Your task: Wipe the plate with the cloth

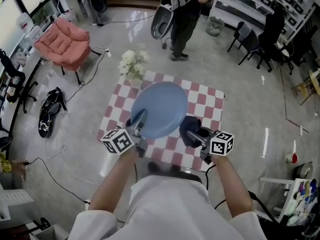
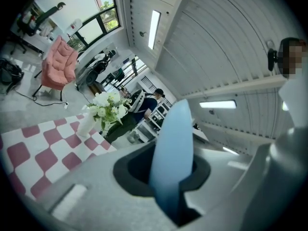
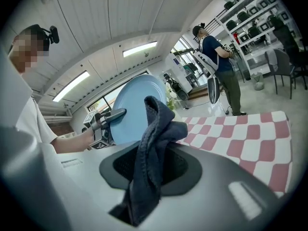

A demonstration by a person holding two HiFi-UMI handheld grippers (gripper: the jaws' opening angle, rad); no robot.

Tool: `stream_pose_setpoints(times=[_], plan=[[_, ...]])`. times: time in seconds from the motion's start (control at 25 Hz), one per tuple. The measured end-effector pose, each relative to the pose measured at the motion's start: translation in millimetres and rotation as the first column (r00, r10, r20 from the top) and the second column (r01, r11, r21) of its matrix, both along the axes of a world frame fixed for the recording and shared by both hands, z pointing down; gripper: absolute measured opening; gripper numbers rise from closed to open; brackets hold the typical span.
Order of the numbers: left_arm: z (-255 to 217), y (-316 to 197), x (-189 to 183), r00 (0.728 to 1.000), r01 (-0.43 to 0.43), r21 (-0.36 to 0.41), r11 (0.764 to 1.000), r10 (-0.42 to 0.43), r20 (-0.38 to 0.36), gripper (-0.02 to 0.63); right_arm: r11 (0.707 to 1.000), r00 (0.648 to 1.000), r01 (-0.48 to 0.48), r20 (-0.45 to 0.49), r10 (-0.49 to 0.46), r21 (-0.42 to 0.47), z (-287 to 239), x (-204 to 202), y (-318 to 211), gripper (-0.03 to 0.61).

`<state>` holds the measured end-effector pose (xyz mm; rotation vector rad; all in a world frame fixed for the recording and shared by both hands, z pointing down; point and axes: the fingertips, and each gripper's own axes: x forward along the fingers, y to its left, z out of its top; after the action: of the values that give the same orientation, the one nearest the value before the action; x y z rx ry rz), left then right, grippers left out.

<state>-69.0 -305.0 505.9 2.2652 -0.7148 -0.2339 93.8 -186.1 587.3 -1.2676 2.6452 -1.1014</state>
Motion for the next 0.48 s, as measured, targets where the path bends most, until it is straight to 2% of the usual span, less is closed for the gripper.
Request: stream_pose_setpoints(times=[0.48], plan=[[36.9,23.4,6.2,0.999,0.018,-0.18,0.983,-0.022,-0.024,0.061,0.994,0.985,-0.102,-0.143,0.097,-0.028,19.8,50.4,13.5,0.107]])
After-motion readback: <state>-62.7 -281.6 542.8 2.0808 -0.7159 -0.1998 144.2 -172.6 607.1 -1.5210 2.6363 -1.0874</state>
